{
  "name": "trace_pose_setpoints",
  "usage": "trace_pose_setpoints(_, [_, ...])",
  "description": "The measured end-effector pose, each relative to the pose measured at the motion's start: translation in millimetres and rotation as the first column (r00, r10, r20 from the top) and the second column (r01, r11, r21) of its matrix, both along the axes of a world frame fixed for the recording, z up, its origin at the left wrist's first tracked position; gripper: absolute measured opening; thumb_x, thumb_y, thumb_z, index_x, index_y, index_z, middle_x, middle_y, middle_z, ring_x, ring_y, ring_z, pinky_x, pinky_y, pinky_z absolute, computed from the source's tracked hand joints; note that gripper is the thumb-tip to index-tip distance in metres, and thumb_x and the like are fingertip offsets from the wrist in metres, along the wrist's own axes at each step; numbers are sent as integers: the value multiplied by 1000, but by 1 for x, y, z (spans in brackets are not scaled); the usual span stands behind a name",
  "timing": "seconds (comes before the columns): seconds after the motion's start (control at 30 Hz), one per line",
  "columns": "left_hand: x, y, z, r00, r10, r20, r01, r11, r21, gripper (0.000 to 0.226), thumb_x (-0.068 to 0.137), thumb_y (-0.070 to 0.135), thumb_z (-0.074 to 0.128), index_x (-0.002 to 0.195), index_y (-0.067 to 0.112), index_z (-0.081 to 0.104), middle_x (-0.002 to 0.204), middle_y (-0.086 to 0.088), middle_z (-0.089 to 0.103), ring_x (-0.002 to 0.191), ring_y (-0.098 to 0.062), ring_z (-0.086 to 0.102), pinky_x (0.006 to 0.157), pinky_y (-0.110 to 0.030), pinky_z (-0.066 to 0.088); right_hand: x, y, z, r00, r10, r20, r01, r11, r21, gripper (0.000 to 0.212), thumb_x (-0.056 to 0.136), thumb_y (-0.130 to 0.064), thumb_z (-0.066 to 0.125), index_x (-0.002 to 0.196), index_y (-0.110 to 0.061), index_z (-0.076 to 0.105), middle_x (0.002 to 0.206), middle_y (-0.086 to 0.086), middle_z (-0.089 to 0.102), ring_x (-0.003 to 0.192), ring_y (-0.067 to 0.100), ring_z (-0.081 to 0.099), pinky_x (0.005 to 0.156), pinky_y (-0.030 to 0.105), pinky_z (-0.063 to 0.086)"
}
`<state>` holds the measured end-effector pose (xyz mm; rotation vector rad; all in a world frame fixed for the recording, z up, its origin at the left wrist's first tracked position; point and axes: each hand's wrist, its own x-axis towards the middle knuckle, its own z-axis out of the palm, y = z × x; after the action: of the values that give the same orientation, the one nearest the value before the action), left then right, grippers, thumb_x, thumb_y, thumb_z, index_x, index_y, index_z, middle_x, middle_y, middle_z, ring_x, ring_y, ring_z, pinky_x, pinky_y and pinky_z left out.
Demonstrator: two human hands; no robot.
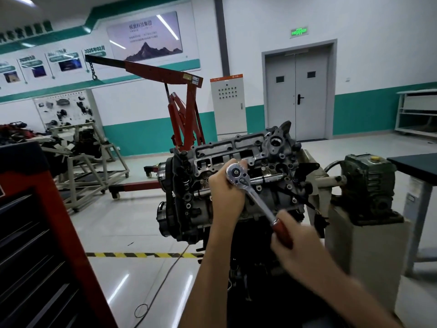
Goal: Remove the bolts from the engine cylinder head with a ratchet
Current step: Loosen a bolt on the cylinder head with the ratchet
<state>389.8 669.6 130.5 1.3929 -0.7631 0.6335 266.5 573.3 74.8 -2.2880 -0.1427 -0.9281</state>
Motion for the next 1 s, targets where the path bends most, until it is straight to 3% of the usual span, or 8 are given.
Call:
trace_pose_setpoints(0.1, [0,-4,5,999,-39,-36,36,996,-81,44,92,9,60,58,21,34,55,13,31,60,-9,29,60,-28,34,9,61,-27,997,-11,78,-12,958,288,34,75,1,65,83,-25,44,48,-13,41,50,-8,53,42,-1,30])
trace_pose_setpoints(0.2, [5,4,6,999,5,-35,-6,999,-33,52,92,9,61,55,30,30,49,14,28,55,-4,23,58,-28,29,17,78,-29,997,78,-19,-68,943,325,33,80,-7,60,99,-29,43,58,-10,44,44,4,49,44,6,30])
trace_pose_setpoints(0.4, [8,25,20,993,-96,68,72,954,292,44,91,20,59,51,31,44,47,14,38,49,-1,30,51,-22,28,-2,-39,46,974,43,-222,-108,952,-287,24,79,-2,59,100,-13,52,58,-10,49,44,2,52,43,11,38])
trace_pose_setpoints(0.5, [3,24,16,994,-106,32,98,975,198,48,93,14,60,51,27,40,48,13,37,49,-1,30,52,-20,28,4,-61,77,988,-57,-145,-31,840,-541,20,81,-9,59,97,-19,51,58,-17,44,49,-1,48,48,11,36])
trace_pose_setpoints(0.57, [0,22,7,995,-101,-22,102,993,52,51,94,12,60,52,30,37,48,14,36,50,0,31,52,-16,30,4,-48,63,993,-58,-107,-2,870,-492,20,80,-10,61,92,-21,49,57,-15,44,49,-3,46,49,10,33])
trace_pose_setpoints(0.67, [-2,15,3,998,-43,-49,43,999,-11,51,93,14,61,52,30,36,47,14,35,50,-1,29,52,-17,30,-2,-2,12,999,-6,-36,0,986,-167,24,76,-3,64,86,-18,47,53,-15,40,44,-3,46,47,3,31])
trace_pose_setpoints(0.8, [-1,9,6,992,-57,-110,48,995,-82,51,92,8,61,53,33,38,49,17,37,57,-3,38,66,-15,37,10,64,-26,999,37,-5,-35,977,212,28,80,-5,59,84,-23,38,54,-12,39,43,5,45,43,10,31])
trace_pose_setpoints(1.0, [7,32,21,990,-134,49,117,959,257,55,93,9,60,48,37,45,45,15,37,47,1,31,50,-15,27,-2,-10,27,980,101,-173,-135,971,-195,26,79,-4,59,97,-21,50,57,-15,44,44,-1,49,46,5,37])
